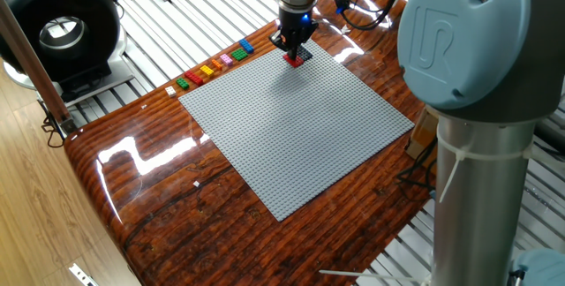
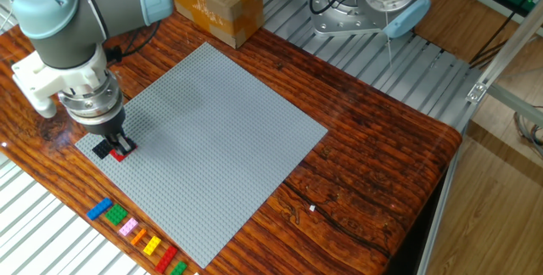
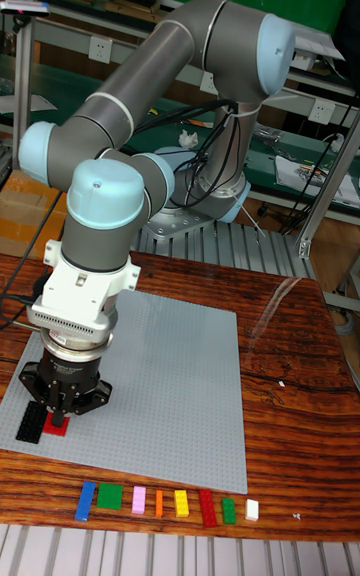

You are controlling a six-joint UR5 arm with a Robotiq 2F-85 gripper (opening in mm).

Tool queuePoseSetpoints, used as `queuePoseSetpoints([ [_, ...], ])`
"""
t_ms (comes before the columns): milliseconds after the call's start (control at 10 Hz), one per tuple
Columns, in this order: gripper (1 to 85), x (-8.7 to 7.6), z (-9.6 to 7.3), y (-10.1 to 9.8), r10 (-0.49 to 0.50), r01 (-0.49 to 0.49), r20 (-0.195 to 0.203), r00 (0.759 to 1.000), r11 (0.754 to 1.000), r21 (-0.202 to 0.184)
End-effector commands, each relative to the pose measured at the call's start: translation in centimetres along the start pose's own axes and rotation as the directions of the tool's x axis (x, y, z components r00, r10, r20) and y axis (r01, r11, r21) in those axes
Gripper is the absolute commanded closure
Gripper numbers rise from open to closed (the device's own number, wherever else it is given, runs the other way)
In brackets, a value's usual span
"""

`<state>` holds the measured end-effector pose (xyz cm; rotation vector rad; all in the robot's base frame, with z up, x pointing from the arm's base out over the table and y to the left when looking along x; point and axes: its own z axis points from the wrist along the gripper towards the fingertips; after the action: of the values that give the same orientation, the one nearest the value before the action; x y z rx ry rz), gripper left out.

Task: Build with small Lego blocks

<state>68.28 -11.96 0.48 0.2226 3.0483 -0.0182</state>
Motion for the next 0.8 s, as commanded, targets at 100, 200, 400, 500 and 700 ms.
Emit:
queuePoseSetpoints([
  [100,84.7,-0.3,-0.21,0.89,0.022,-0.022,0.013,1.0,0.999,-0.032],
  [200,84.7,-0.06,-0.67,0.8,0.029,-0.029,0.002,1.0,0.999,-0.023],
  [400,84.7,-0.05,-0.66,0.97,0.035,-0.035,0.001,0.999,0.999,-0.027],
  [500,84.7,-0.09,-0.54,1.0,0.037,-0.037,0.002,0.999,0.999,-0.029],
  [700,84.7,-0.15,-0.43,1.4,0.047,-0.047,0.003,0.999,0.999,-0.023],
])
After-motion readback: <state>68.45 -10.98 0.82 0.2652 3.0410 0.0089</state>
